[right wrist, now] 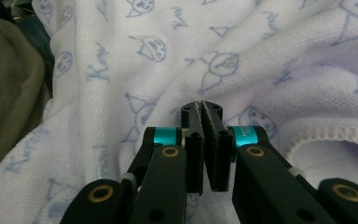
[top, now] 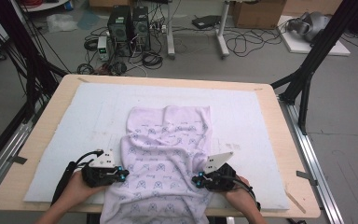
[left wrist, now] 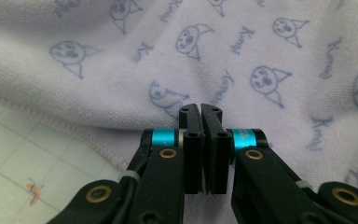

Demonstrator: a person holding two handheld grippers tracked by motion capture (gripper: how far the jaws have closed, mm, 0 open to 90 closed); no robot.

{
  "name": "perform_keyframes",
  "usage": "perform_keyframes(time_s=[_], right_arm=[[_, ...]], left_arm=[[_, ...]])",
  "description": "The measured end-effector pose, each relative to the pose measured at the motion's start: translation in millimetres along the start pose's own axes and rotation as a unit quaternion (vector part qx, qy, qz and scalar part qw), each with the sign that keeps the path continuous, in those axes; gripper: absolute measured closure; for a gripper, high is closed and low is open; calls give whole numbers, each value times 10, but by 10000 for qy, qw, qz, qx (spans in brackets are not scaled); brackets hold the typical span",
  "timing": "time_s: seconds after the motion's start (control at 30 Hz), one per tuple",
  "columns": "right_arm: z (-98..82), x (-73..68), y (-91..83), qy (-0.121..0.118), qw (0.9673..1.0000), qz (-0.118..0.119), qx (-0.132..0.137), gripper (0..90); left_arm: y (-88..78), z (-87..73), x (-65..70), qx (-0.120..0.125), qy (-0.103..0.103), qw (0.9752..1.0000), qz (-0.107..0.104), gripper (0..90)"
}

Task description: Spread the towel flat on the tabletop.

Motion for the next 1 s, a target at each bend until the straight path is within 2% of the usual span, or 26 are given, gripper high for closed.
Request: perform_keyframes(time_s=[0.13,0.2,0.23,0.3,0.33,0.4,0.43,0.53,0.6,0.63,0.67,0.7,0.73,0.8,0.83,0.9,1.0], right_arm=[[-37,-79,-44,10,9997,232,-20,887],[-36,-198,-98,-120,9988,452,-110,886],[-23,-272,-137,-221,9985,501,-42,882],[26,-342,-220,-298,9987,389,122,854],[54,-326,-254,-309,9990,252,209,817],[92,-238,-275,-262,9994,38,226,753],[99,-164,-257,-207,9995,-130,194,717],[73,-13,-151,-33,9997,-170,162,671],[55,24,-67,-21,9999,-112,44,664],[48,33,-25,-31,9999,-87,-76,670],[41,35,12,-56,9999,-63,-146,680],[38,28,27,-58,9999,-50,-87,709],[36,37,32,-34,10000,-40,-59,730],[23,44,32,30,10000,-1,12,853],[16,42,31,16,9999,105,26,877],[15,22,24,-41,9999,133,9,885],[16,-96,-46,-135,9990,435,-12,887]], left_arm=[[-138,-81,125,2,-34,9999,-162,880],[-252,-107,230,92,6,9998,-200,879],[-300,-108,266,167,-8,9997,-202,876],[-351,-73,272,278,-29,9995,-143,818],[-351,-47,253,249,25,9996,-95,778],[-284,18,197,248,30,9997,70,683],[-252,36,173,267,8,9996,72,638],[-72,79,66,157,6,9998,113,627],[42,63,31,17,-4,10000,15,661],[86,46,26,-26,46,10000,-57,709],[88,44,20,64,51,9999,-60,742],[88,45,19,64,-10,10000,-69,806],[82,44,26,48,46,9999,-95,847],[58,38,60,13,113,9999,-104,867],[33,22,83,6,114,9998,-151,870],[-17,-13,123,10,78,9997,-218,873],[-170,-50,274,110,130,9991,-390,872]])
Point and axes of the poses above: each handheld gripper's, and its own axes: y roughly forward along the jaws, z roughly out of its top, x roughly to its right, the point moved 2 cm from there along y, roughly forward along the jaws, and after that the axes turned 8 degrees about x, right-handed, at the moved point
